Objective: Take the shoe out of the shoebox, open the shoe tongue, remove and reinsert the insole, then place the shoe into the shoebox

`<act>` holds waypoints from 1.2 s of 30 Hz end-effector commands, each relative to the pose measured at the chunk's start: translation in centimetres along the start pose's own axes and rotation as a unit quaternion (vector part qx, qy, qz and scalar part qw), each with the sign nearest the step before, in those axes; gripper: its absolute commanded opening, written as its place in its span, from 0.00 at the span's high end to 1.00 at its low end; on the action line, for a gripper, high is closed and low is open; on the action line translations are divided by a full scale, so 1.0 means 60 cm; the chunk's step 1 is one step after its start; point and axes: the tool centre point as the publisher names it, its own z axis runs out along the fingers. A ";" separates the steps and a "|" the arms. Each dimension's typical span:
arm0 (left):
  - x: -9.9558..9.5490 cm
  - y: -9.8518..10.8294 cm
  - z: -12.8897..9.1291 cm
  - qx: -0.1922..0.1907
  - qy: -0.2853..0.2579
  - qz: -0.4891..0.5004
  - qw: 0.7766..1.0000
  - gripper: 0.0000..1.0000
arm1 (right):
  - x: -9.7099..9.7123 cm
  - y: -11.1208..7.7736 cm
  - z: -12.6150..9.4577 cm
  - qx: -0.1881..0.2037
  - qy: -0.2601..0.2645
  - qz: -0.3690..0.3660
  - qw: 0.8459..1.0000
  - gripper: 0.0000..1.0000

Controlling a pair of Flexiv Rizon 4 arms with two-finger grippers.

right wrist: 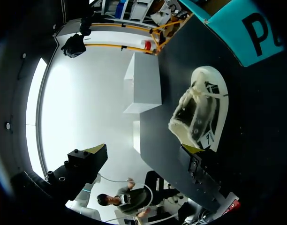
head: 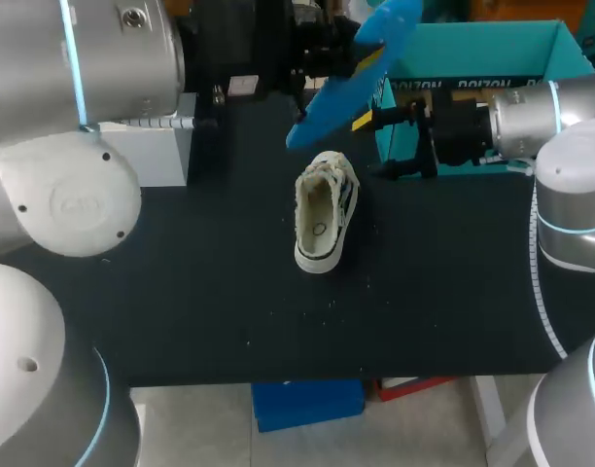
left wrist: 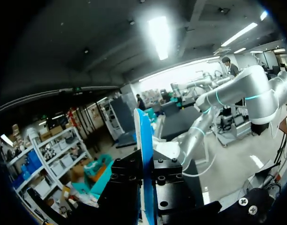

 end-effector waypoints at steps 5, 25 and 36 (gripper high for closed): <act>0.025 0.083 -0.010 0.041 -0.048 0.001 0.998 1.00 | -0.001 0.000 0.003 -0.001 0.001 0.000 1.000 0.00; 0.067 0.177 -0.006 0.048 -0.010 -0.080 0.996 1.00 | -0.001 0.000 0.003 -0.001 0.001 0.000 1.000 0.00; 0.090 0.220 -0.006 0.116 0.042 -0.022 0.992 1.00 | -0.001 0.000 0.003 -0.001 0.001 0.000 1.000 0.00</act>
